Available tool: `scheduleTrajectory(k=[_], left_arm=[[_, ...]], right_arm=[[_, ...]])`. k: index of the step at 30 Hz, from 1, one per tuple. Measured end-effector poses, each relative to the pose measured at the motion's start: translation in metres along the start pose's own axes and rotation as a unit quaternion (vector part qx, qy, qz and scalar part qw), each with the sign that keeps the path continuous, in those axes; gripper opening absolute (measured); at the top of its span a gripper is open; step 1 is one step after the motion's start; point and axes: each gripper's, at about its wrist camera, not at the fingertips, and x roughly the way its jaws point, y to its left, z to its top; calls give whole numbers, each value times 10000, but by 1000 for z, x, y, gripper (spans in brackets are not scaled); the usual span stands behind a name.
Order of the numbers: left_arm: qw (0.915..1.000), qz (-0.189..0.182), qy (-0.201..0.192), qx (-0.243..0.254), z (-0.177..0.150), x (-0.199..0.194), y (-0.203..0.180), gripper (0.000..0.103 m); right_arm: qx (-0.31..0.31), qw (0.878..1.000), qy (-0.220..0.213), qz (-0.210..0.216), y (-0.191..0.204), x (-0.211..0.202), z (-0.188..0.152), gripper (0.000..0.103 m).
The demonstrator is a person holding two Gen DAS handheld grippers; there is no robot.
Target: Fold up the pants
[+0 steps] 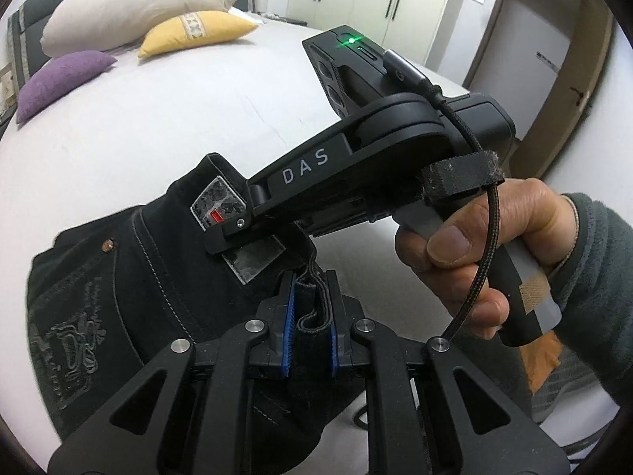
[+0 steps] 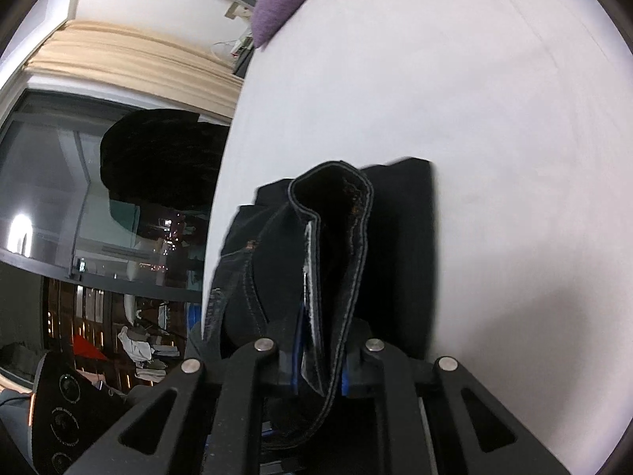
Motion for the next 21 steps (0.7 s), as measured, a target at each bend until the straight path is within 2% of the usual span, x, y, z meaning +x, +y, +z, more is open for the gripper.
scheduleTrajectory(k=[5,7,9,10,13,14,15,16,17,19,21], left_arm=[[9992,-286,219,-187,0,16,11,16],[9982,-444,234,-329,3,4,19,17],[9974,-573,87,-427,3,-15,32,18],[9973,-604,-11,-419,2,-26,36,26],[9968,-331,-379,-628,-9,-58,63,74],[9948,-215,-540,-831,-13,-70,79,74],[9933,-158,-594,-982,-16,-76,93,74],[9916,-118,-625,-1124,-18,-82,106,74],[9899,-52,-671,-1250,-20,-86,118,74],[9868,215,-743,-1424,-26,-88,139,74],[9856,271,-692,-1518,-33,-85,157,74]], right_arm=[[285,9988,-66,405,-29,7,-7,18],[252,9986,-157,434,-27,4,-11,23],[216,9987,-259,388,-23,-2,-13,31],[229,9986,-357,302,-22,-7,-13,36],[394,9968,-698,-31,-23,-30,-15,41],[453,9955,-780,-308,-24,-37,-17,47],[462,9924,-851,-755,-20,-46,-20,47],[408,9906,-892,-955,-13,-51,-23,47],[360,9907,-933,-925,-8,-56,-25,47],[99,9937,-1023,-457,18,-60,-33,47],[-211,9946,-1012,-120,45,-56,-42,47]])
